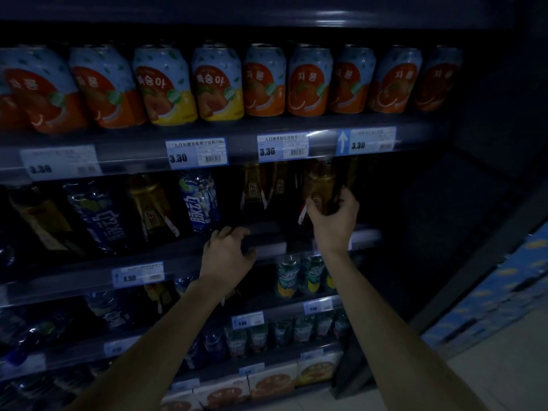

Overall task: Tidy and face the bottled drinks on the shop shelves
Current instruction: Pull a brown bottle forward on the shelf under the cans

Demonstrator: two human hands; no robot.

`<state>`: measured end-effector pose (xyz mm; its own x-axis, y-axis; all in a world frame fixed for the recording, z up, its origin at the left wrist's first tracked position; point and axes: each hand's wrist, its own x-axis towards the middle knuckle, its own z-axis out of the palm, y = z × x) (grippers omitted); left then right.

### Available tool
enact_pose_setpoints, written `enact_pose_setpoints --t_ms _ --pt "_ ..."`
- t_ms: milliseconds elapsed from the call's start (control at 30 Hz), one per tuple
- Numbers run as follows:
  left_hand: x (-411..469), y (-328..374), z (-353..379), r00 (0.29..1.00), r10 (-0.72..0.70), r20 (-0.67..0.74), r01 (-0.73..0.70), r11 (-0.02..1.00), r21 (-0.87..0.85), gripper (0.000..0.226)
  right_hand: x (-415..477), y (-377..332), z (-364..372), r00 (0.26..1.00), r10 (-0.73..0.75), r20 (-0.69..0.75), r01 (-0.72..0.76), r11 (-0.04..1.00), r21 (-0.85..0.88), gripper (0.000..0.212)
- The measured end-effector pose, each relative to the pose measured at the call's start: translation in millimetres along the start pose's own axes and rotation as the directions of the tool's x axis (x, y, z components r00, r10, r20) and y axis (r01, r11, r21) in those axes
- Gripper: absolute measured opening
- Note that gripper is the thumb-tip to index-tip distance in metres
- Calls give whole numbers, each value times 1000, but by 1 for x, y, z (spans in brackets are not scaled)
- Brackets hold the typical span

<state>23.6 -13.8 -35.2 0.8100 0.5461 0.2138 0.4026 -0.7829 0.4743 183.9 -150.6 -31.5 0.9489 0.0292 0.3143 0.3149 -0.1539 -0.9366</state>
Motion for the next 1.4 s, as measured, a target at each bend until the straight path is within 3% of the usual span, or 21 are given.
enact_pose_setpoints --t_ms 167,367,567,800,967,1400 --pt "-1 -6 4 997 -30 -74 37 995 95 42 -16 21 8 999 -47 11 48 979 -196 74" --pt "1 -9 11 992 -21 -124 35 993 115 37 2 21 21 999 -41 -20 33 953 -301 69" --pt "1 -11 19 984 -29 -174 54 988 145 37 29 15 31 998 -53 21 57 960 -273 63" --pt "1 -12 24 974 -23 -225 55 989 134 34 33 17 34 999 -17 42 32 927 -374 61" --pt "0 -10 23 975 -32 -221 60 991 121 35 39 10 34 997 61 41 -39 908 -418 60" --pt "-1 -9 19 981 -52 -187 75 990 116 41 43 8 35 995 83 60 -49 898 -437 49"
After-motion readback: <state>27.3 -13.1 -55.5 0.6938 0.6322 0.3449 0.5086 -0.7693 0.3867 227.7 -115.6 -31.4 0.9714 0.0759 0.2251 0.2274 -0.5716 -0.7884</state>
